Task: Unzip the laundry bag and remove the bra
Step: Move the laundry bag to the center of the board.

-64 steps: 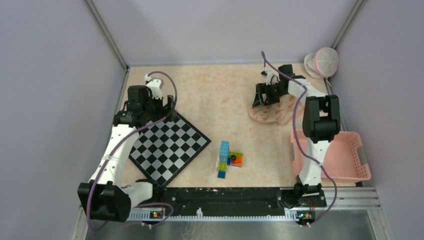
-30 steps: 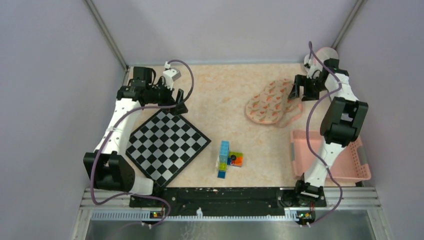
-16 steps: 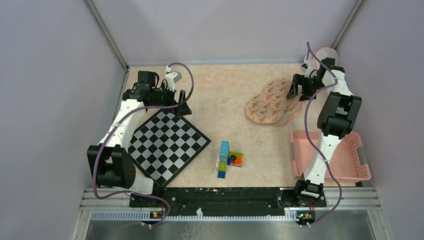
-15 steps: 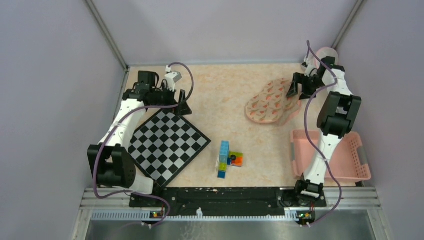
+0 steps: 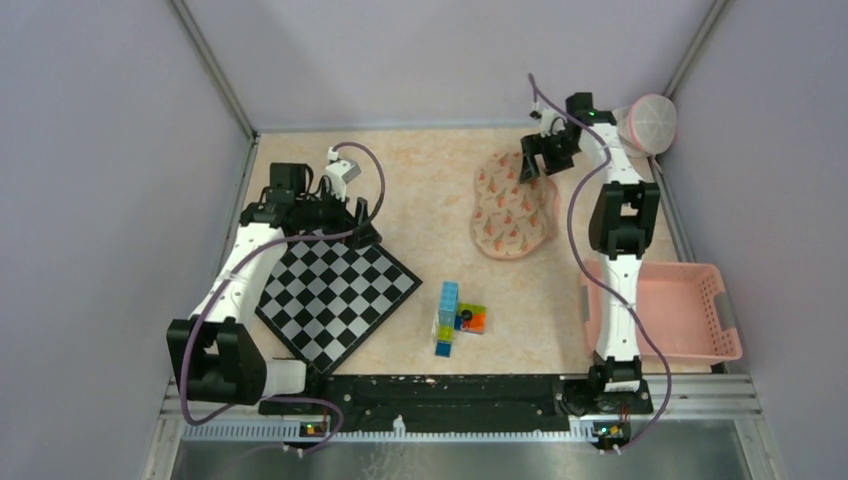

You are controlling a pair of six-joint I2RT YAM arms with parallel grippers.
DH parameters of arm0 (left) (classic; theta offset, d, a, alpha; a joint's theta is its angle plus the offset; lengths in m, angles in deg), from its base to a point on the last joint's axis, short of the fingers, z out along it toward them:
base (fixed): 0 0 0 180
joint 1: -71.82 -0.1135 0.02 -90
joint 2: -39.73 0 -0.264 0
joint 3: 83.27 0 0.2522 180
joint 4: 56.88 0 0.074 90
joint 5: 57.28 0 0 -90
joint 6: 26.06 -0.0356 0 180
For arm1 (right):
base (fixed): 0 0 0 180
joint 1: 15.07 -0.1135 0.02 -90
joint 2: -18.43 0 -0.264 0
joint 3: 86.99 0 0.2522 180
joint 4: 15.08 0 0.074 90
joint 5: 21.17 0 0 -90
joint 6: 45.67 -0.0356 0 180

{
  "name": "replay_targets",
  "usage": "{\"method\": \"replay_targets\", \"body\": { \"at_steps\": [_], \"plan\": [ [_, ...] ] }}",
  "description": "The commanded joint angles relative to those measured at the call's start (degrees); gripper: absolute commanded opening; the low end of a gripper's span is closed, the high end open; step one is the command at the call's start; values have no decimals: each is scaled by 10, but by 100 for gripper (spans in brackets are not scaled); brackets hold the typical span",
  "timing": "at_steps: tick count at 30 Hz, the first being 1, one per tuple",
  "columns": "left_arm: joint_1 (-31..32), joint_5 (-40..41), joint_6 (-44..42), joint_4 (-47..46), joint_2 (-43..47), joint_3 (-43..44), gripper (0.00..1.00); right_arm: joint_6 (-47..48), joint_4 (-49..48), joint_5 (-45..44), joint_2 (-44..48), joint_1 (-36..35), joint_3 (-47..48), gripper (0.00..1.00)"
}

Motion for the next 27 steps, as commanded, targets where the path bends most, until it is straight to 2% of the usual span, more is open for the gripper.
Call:
{"method": "replay_targets", "body": {
  "at_steps": [1, 8, 11, 16, 21, 27],
  "plan": [
    [-3, 6, -5, -36, 32, -24, 99, 47, -10, -27, -10, -63, 40, 88],
    [-3, 4, -2, -36, 43, -32, 99, 107, -78, -71, -12, -178, 38, 89],
    [-3, 6, -7, -31, 41, -30, 99, 104, -125, -101, -8, -221, 28, 90],
    [-3, 3, -21, -35, 37, -28, 99, 82, -160, -102, 1, -274, 57, 91],
    [1, -3, -28, -59, 9, -14, 99, 34, -153, -87, 56, -277, 78, 92],
    [25, 17, -72, -79, -51, 26, 99, -10, -136, -49, 181, -239, -50, 92]
  ]
}}
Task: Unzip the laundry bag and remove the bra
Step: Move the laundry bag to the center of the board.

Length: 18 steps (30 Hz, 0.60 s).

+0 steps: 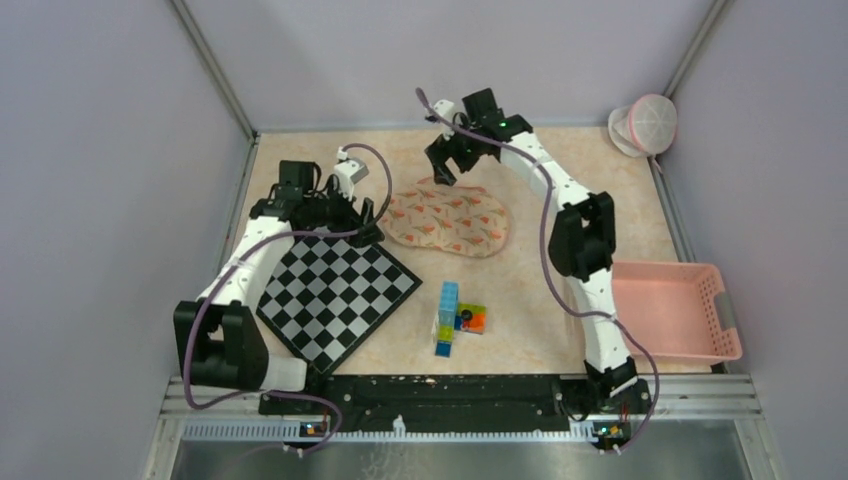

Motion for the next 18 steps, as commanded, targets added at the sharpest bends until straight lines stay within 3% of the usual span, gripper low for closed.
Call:
{"method": "replay_targets", "body": {
  "at_steps": [1, 5, 12, 18],
  "plan": [
    [19, 6, -53, -41, -44, 48, 99, -53, 9, 37, 135, 54, -67, 92],
    [33, -6, -117, -46, -87, 79, 99, -100, 47, 81, 182, 108, -133, 89],
    [121, 25, -244, -49, -159, 129, 95, -186, 9, 153, 288, 204, -365, 88],
    [212, 62, -343, -43, -222, 171, 90, -198, -36, 185, 364, 220, -534, 86]
  ]
}}
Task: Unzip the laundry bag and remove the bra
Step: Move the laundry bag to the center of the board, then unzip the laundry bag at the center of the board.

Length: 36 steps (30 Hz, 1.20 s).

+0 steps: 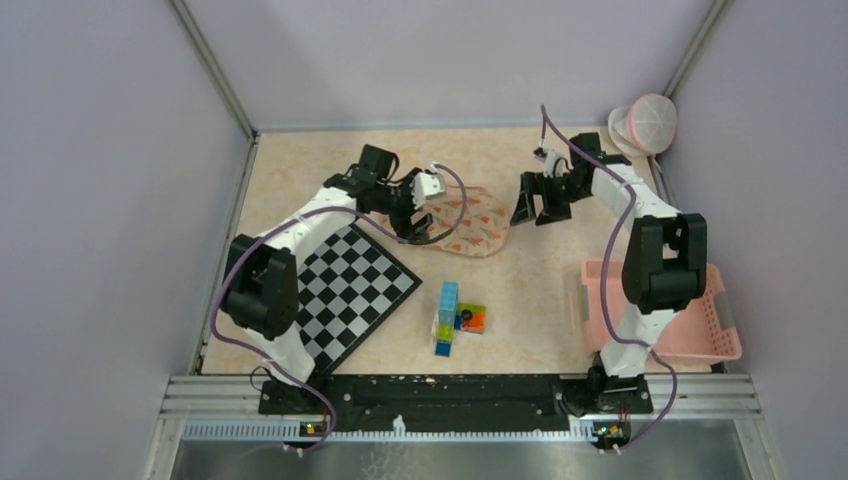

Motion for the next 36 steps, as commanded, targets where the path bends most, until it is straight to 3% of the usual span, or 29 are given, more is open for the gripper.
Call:
{"method": "replay_targets", "body": {
  "at_steps": [1, 9, 21, 29, 36],
  "plan": [
    [57, 29, -111, -7, -37, 36, 89, -30, -46, 57, 76, -8, -80, 86],
    [113, 42, -186, -24, -93, 52, 79, -68, -86, 97, 84, -8, -153, 84],
    [119, 47, -225, -75, -128, 5, 63, -138, -182, 135, 26, -12, -184, 80],
    [118, 53, -183, -115, -118, -17, 49, -156, -225, 140, -43, -55, -160, 78],
    [117, 26, -160, -143, -90, -56, 47, -182, -263, 159, -86, -62, -147, 76]
  ]
}}
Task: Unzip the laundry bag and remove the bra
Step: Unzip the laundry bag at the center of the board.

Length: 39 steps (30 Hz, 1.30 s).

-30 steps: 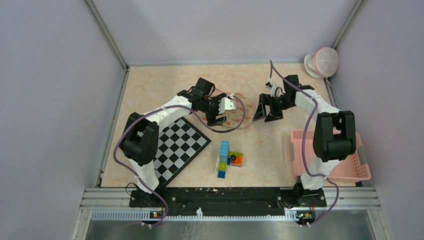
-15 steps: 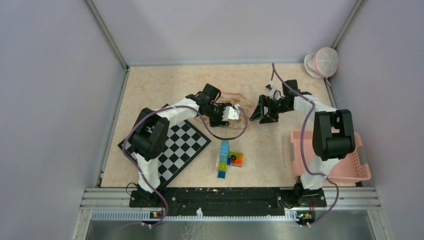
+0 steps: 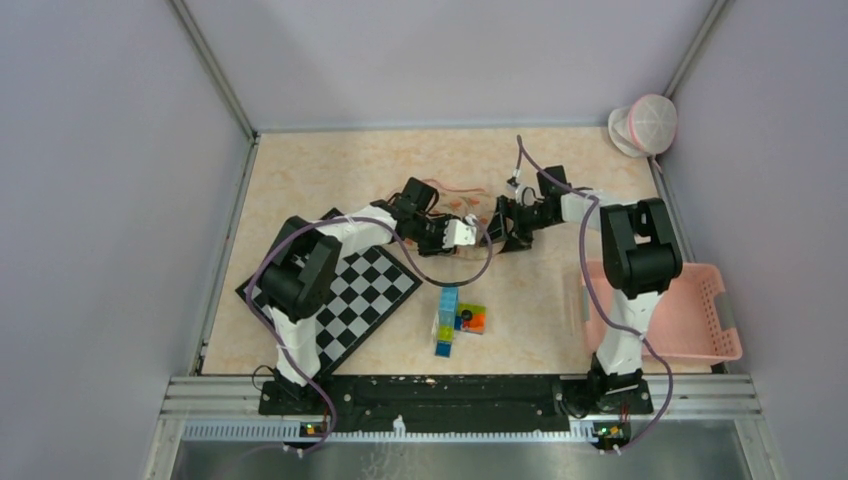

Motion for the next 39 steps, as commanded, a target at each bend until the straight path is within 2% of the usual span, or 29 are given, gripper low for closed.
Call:
{"method": "replay_targets", "body": {
  "at_steps": [1, 4, 8, 13, 16, 19, 22, 25, 32, 37, 38, 39],
  "plan": [
    [-1, -28, 26, -29, 41, -25, 47, -20, -59, 10, -19, -3, 12, 75],
    [0, -31, 32, -39, 61, -42, 51, -27, -76, 19, -18, -3, 3, 69],
    [1, -31, 32, -76, 99, -74, 60, -44, -88, 42, 3, -3, -15, 54],
    [8, -35, 12, -102, 141, -111, 69, -113, -139, 84, 30, -3, -43, 40],
    [20, -43, -17, -118, 164, -140, 69, -154, -166, 109, 40, -3, -49, 30],
    [35, -30, -46, -140, 174, -167, 63, -178, -183, 125, 44, -3, -51, 19],
    [47, -14, -50, -153, 171, -180, 62, -190, -186, 148, 41, -3, -51, 7],
    [51, 5, -48, -165, 169, -188, 60, -202, -192, 159, 44, -3, -56, 0],
    [54, 45, -42, -246, 169, -216, 53, -257, -243, 177, 60, -2, -85, 0],
    [54, 74, -23, -265, 162, -210, 41, -261, -247, 183, 63, -2, -88, 0],
    [54, 75, -15, -259, 160, -204, 38, -261, -246, 182, 62, -2, -87, 2],
    [54, 76, -4, -248, 158, -197, 34, -261, -245, 181, 62, -2, -86, 8]
  ]
}}
